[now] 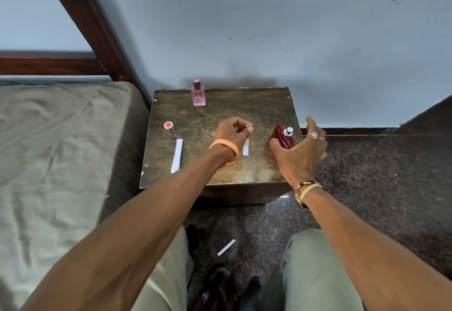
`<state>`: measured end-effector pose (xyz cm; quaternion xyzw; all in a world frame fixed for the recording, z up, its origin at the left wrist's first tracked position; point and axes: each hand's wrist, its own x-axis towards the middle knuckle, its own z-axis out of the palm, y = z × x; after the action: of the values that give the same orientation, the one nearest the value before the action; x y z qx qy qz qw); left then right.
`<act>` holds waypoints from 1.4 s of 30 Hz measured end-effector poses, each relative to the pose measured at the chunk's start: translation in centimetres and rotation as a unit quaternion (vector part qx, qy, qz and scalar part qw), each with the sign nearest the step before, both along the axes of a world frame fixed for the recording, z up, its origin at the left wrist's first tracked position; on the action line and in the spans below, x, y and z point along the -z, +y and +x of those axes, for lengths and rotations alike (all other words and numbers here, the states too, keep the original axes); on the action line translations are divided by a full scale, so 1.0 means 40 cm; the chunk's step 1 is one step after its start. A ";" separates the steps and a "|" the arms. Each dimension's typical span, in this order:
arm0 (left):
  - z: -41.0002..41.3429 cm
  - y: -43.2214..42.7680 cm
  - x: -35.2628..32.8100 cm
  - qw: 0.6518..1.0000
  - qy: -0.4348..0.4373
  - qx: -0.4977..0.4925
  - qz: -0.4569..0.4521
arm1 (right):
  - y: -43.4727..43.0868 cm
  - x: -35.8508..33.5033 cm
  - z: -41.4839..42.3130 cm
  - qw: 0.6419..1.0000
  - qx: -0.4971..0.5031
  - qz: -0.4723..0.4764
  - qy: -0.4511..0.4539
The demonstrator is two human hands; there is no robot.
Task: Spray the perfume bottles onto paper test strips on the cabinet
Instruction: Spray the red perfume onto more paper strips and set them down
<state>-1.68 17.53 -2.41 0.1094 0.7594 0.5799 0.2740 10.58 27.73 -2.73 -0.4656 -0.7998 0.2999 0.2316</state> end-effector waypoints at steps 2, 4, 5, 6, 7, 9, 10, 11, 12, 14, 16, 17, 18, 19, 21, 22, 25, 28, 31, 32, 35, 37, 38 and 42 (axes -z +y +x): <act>-0.038 -0.050 -0.020 1.000 0.013 -0.024 0.001 | -0.030 -0.028 0.000 0.997 -0.013 0.065 0.037; -0.082 -0.110 -0.038 0.998 0.024 -0.064 0.011 | -0.068 -0.042 -0.020 0.990 -0.064 0.113 0.063; -0.104 -0.142 -0.044 0.996 0.020 -0.090 0.022 | -0.090 -0.049 -0.037 0.985 -0.091 0.127 0.073; -0.125 -0.175 -0.051 0.993 0.015 -0.115 0.028 | -0.113 -0.057 -0.056 0.981 -0.115 0.134 0.081; -0.146 -0.205 -0.052 0.990 0.010 -0.141 0.028 | -0.135 -0.064 -0.076 0.978 -0.137 0.129 0.085; -0.189 -0.272 -0.048 0.980 0.004 -0.195 0.028 | -0.181 -0.071 -0.123 0.975 -0.190 0.090 0.071; -0.210 -0.304 -0.041 0.975 0.003 -0.218 0.028 | -0.203 -0.070 -0.148 0.972 -0.221 0.062 0.053; -0.227 -0.332 -0.034 0.971 0.003 -0.238 0.024 | -0.222 -0.063 -0.176 0.966 -0.253 0.033 0.034; -0.240 -0.354 -0.026 0.967 0.002 -0.253 0.015 | -0.238 -0.056 -0.201 0.960 -0.281 0.009 0.016; -0.262 -0.390 -0.002 0.961 -0.010 -0.277 0.000 | -0.275 -0.035 -0.254 0.946 -0.325 -0.017 -0.010; -0.279 -0.412 0.029 0.958 -0.034 -0.285 -0.002 | -0.308 -0.014 -0.304 0.937 -0.346 -0.043 -0.027; -0.284 -0.415 0.047 0.958 -0.047 -0.282 -0.005 | -0.320 -0.007 -0.324 0.936 -0.346 -0.060 -0.034; -0.291 -0.419 0.065 0.959 -0.059 -0.278 -0.008 | -0.332 0.000 -0.347 0.935 -0.344 -0.074 -0.041; -0.299 -0.421 0.083 0.959 -0.072 -0.273 -0.008 | -0.341 0.010 -0.369 0.936 -0.340 -0.082 -0.045; -0.315 -0.419 0.114 0.960 -0.090 -0.264 -0.005 | -0.350 0.029 -0.411 0.936 -0.337 -0.085 -0.060; -0.320 -0.415 0.123 0.961 -0.094 -0.258 -0.006 | -0.352 0.036 -0.427 0.934 -0.339 -0.083 -0.072; -0.337 -0.407 0.137 0.963 -0.105 -0.247 0.003 | -0.356 0.058 -0.469 0.926 -0.356 -0.064 -0.110; -0.342 -0.397 0.130 0.964 -0.122 -0.236 0.024 | -0.358 0.068 -0.490 0.916 -0.372 -0.051 -0.142; -0.342 -0.390 0.124 0.965 -0.129 -0.225 0.032 | -0.367 0.076 -0.499 0.909 -0.391 -0.049 -0.137; -0.341 -0.391 0.124 0.966 -0.130 -0.223 0.033 | -0.371 0.079 -0.499 0.909 -0.393 -0.048 -0.131; -0.336 -0.397 0.116 0.965 -0.137 -0.222 0.035 | -0.378 0.079 -0.498 0.920 -0.375 -0.041 -0.108; -0.332 -0.401 0.104 0.965 -0.139 -0.220 0.039 | -0.379 0.074 -0.495 0.924 -0.367 -0.046 -0.094; -0.329 -0.400 0.094 0.965 -0.141 -0.216 0.045 | -0.378 0.067 -0.489 0.926 -0.364 -0.052 -0.088; -0.303 -0.376 0.030 0.966 -0.161 -0.187 0.081 | -0.355 0.019 -0.441 0.937 -0.338 -0.070 -0.058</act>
<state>-13.78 2.51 -3.60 -0.1071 0.6627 0.6906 0.2693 -7.08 13.54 -3.48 -0.1990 -0.8990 0.3884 0.0369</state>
